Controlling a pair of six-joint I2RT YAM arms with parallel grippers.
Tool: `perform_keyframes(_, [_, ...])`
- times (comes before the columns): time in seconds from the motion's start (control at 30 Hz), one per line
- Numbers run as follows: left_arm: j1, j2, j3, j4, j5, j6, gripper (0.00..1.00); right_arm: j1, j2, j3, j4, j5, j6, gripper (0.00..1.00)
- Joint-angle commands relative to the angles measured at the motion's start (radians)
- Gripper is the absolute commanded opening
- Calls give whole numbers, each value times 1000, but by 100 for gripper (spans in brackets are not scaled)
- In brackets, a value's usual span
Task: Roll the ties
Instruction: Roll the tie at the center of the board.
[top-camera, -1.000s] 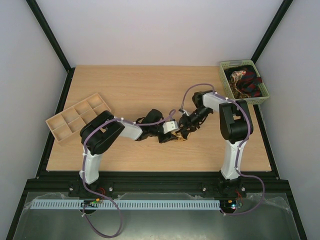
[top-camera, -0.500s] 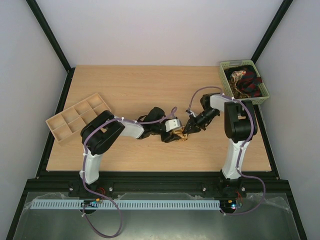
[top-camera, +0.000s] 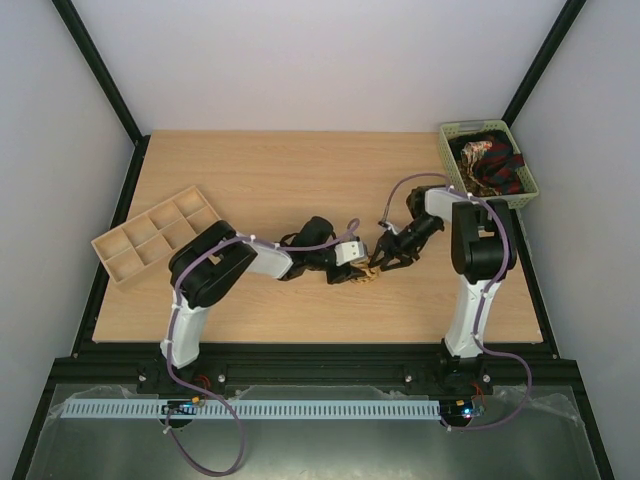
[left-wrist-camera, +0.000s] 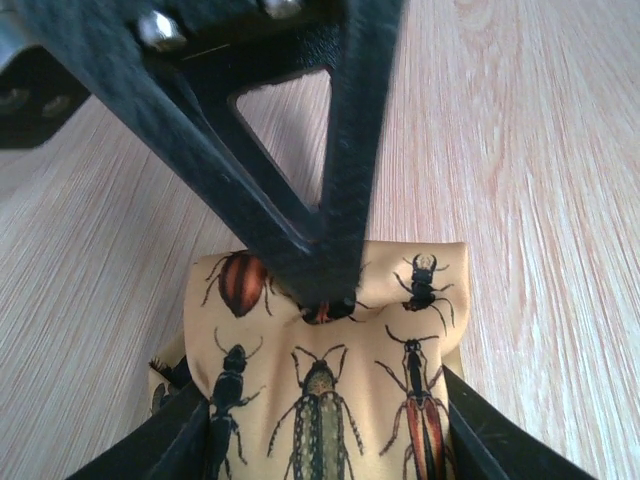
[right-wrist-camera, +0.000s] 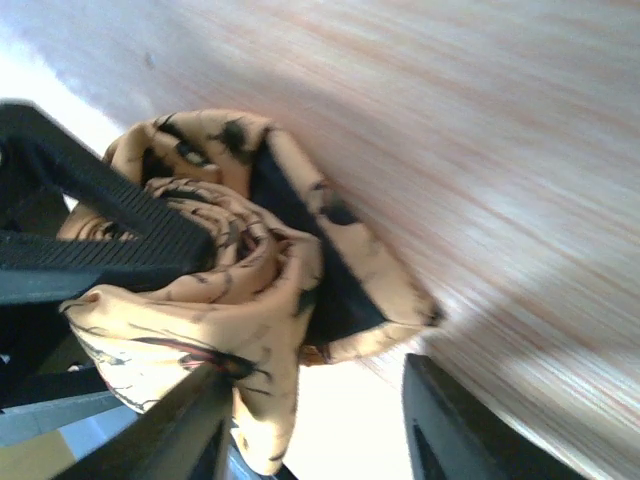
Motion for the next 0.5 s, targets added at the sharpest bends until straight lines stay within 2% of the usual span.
perform_keyframes(0.0, [4, 19, -110, -129, -54, 67, 32, -52, 22, 37, -73, 44, -32, 50])
perform_keyframes(0.23, [12, 43, -114, -106, -49, 73, 30, -59, 38, -3, -9, -65, 41, 76])
perform_keyframes(0.47, [17, 43, -122, -105, -46, 76, 30, -9, 82, -33, 102, -106, 81, 79])
